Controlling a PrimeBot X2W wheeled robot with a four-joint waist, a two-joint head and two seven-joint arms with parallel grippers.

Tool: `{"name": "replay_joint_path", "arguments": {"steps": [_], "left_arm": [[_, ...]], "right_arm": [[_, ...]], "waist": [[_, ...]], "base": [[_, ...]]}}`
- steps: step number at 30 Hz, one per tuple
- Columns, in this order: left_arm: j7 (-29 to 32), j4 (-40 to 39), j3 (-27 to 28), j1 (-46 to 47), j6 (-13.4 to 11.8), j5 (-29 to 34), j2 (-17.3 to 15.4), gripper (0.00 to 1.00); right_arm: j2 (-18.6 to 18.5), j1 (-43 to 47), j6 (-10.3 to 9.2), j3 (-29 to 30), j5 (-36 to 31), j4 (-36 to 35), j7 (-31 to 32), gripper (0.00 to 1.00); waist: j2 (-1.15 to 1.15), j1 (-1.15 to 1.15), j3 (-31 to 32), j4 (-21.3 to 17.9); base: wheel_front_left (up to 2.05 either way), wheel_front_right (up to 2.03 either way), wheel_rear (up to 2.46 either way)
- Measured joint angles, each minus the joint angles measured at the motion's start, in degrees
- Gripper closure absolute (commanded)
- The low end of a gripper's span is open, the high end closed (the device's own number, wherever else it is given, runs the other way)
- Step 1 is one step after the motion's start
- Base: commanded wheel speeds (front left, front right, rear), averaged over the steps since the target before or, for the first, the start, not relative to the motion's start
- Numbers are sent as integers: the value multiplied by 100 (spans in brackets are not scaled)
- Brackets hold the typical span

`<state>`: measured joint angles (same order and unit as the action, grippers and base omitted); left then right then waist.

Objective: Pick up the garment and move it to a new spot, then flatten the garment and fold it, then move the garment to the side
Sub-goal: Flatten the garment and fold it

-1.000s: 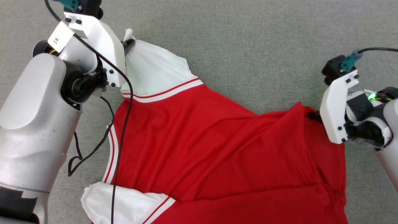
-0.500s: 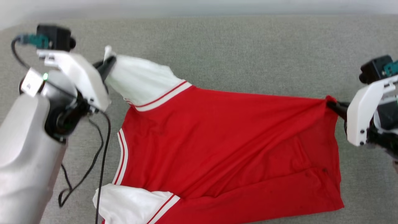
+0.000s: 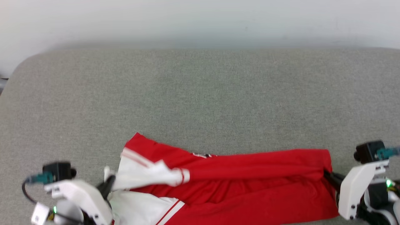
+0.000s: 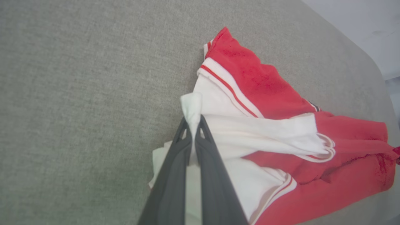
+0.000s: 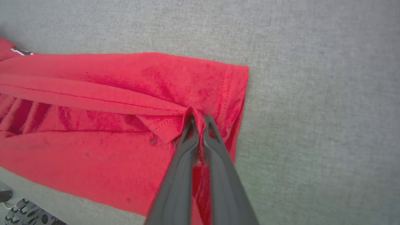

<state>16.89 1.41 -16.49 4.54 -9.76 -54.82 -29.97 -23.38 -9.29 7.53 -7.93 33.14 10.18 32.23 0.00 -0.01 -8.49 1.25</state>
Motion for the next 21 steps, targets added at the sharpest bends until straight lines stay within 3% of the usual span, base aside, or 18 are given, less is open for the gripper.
{"name": "replay_joint_path", "arguments": {"steps": [4,9,10,11,12,13,21], "left_arm": [[-77,-197,64,-787,-205,-194,109,100],[-35,-127,-94,-1233,-280,-281,209,100],[-43,-108,-141,-1255,-267,-288,282,100],[-44,-85,-198,-1255,-238,-283,355,77],[-66,-63,-252,-1248,-220,-276,405,34],[-120,-16,-288,-1228,-181,-240,446,0],[-1044,97,-301,-950,25,218,676,0]], "right_arm": [[174,500,0,168,-63,-86,-163,100],[424,996,0,392,-170,-63,-297,100],[491,1096,0,444,-201,-49,-327,90],[560,1186,-1,480,-234,-47,-397,56],[639,1245,-1,542,-270,-49,-487,0],[706,1293,-1,576,-311,-64,-590,0],[1217,1551,-3,945,-708,-519,-1647,0]], "waist": [[0,0,145,0],[0,0,294,8],[0,0,325,12],[0,0,352,14],[0,-1,366,16],[0,0,379,14],[0,0,549,-91]], "base": [[0,0,0],[0,0,0],[0,0,0],[0,0,0],[0,0,0],[0,0,0],[0,0,0]]}}
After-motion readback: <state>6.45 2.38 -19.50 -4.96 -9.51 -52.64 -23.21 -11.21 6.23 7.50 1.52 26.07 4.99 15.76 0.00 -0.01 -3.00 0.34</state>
